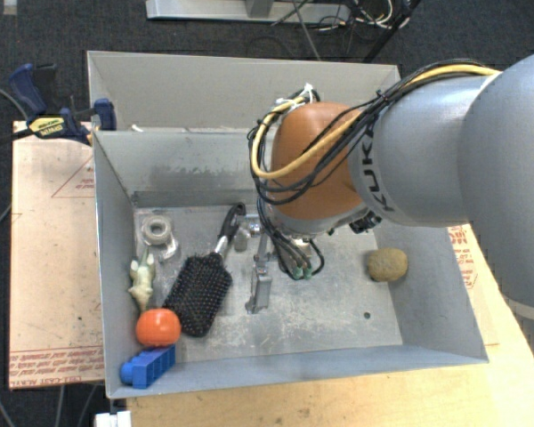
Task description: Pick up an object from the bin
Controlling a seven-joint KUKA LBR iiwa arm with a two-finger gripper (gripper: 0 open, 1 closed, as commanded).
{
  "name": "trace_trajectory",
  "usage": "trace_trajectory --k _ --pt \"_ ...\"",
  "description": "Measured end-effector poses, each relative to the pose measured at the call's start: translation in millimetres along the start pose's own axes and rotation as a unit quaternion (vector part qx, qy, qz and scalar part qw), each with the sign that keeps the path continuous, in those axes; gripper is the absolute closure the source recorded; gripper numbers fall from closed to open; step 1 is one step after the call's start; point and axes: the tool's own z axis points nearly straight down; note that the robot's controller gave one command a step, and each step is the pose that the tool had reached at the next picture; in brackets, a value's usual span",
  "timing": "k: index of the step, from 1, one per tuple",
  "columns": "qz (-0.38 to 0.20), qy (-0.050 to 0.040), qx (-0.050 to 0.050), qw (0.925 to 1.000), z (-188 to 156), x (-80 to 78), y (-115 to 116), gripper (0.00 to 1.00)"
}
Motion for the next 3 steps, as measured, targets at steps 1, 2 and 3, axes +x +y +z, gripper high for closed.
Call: trace_trajectory --k 1,2,3 --pt "0.001 -0.0037 0.0 1.0 -4.2 -1.9 -0.3 0.0" --pt "-0.051 -0.0079 0.0 0.9987 15.9 -8.0 -1.9 0.0" --pt "-0.098 -0.0039 0.001 0.9952 45.2 10.4 21.6 0.0"
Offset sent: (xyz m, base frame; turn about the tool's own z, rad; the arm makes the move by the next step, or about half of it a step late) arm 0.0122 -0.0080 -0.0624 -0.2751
